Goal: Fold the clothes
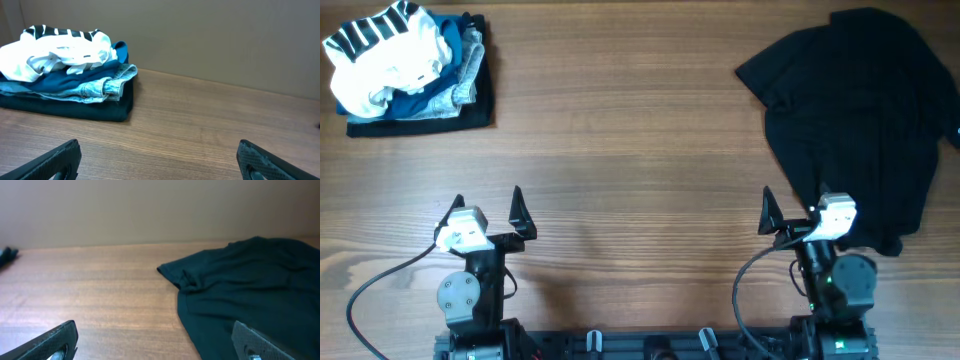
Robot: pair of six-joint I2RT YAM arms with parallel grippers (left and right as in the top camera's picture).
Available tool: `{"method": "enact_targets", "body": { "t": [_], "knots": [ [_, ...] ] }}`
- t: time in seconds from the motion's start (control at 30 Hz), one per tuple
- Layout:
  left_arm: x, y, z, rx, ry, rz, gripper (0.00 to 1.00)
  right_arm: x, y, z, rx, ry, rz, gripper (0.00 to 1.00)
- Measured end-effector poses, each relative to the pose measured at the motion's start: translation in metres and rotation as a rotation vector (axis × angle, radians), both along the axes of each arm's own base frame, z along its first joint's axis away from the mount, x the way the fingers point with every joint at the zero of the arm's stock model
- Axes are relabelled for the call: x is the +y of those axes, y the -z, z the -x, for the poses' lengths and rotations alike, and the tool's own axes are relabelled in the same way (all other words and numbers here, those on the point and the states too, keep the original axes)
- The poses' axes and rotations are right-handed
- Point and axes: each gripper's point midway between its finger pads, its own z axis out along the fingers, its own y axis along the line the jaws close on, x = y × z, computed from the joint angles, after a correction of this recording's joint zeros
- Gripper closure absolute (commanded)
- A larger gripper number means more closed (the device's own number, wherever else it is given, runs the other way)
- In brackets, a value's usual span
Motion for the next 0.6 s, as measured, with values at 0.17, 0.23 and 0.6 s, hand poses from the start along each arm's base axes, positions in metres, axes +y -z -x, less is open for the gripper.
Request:
{"method": "enact_targets", "body": {
  "t": [0.17,0.23,0.6],
  "knots": [
    [0.0,0.001,0.0,0.003,0.0,0.0,0.0,0.001,-0.065,-0.027,0.029,-0.014,0.066,0.0],
    [0.0,0.001,0.0,0.001,0.0,0.0,0.0,0.002,-0.095,-0.05,0.041,-0.017,0.071,0.0],
    [0.0,0.0,0.0,0.0,0.0,0.0,0.0,0.012,-0.126,-0.125,0.107,-0.07,0.086,0.0]
  ]
}}
